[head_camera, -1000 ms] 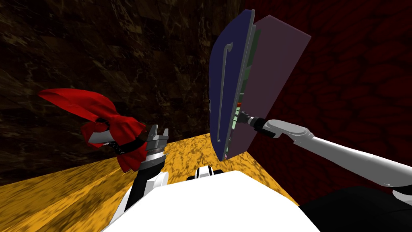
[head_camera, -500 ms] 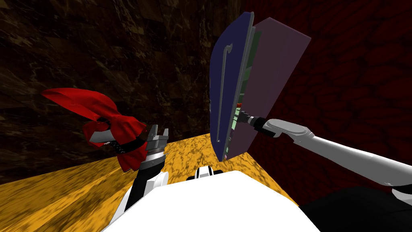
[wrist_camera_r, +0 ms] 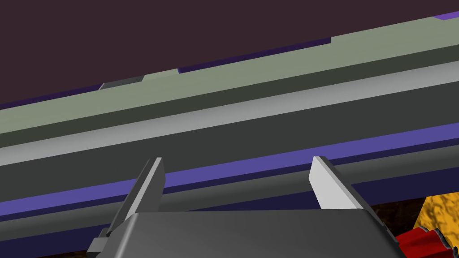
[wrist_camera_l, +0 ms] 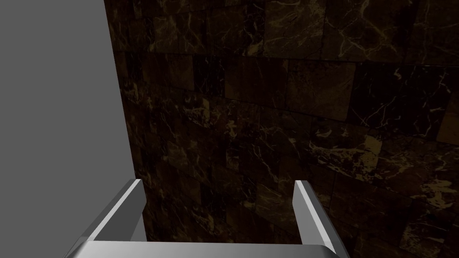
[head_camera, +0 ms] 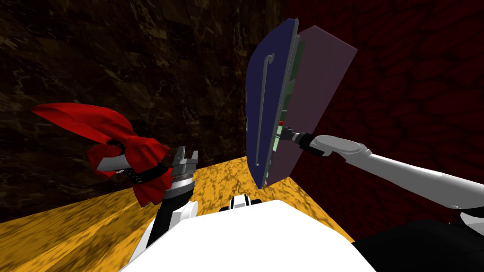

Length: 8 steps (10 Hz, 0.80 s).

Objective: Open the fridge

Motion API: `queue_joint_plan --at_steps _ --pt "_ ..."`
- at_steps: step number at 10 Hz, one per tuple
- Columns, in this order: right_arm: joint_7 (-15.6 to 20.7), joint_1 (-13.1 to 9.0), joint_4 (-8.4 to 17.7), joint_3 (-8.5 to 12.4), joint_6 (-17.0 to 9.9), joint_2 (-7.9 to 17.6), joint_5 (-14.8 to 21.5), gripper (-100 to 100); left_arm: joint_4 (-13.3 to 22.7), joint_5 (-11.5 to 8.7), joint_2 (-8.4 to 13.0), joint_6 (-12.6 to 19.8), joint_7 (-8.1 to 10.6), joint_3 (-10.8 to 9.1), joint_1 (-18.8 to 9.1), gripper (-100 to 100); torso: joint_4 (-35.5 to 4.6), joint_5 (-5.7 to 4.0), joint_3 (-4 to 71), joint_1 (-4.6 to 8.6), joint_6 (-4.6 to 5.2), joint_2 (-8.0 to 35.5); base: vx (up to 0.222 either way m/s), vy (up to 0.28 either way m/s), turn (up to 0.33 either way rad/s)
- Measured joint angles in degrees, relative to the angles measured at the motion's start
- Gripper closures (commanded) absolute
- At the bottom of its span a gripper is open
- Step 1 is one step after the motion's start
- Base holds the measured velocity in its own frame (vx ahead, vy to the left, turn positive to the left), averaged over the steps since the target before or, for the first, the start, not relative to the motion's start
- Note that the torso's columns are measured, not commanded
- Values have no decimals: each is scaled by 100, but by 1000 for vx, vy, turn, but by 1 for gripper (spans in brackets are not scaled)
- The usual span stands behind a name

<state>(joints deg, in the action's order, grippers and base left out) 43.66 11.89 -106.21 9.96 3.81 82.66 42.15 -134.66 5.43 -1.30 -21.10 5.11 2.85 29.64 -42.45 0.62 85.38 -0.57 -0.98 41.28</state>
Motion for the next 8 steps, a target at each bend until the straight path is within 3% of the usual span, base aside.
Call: queue_joint_plan --at_steps 1,3,4,8 --pt "5 127 -139 69 -100 35 2 -100 0 0 0 0 0 0 0 0 2 -5 -6 4 13 7 -1 -6 -1" --pt "-16 34 -25 65 -13 51 -17 -100 0 0 0 0 0 0 0 0 5 -8 0 9 15 -1 0 10 -21" --pt "0 -99 16 -52 -57 173 7 -100 0 0 0 0 0 0 1 0 1 3 3 -10 7 -4 1 34 -28" --pt "19 19 -87 54 -190 271 23 -100 0 0 0 0 0 0 0 0 4 -3 -3 -1 11 3 0 5 6"
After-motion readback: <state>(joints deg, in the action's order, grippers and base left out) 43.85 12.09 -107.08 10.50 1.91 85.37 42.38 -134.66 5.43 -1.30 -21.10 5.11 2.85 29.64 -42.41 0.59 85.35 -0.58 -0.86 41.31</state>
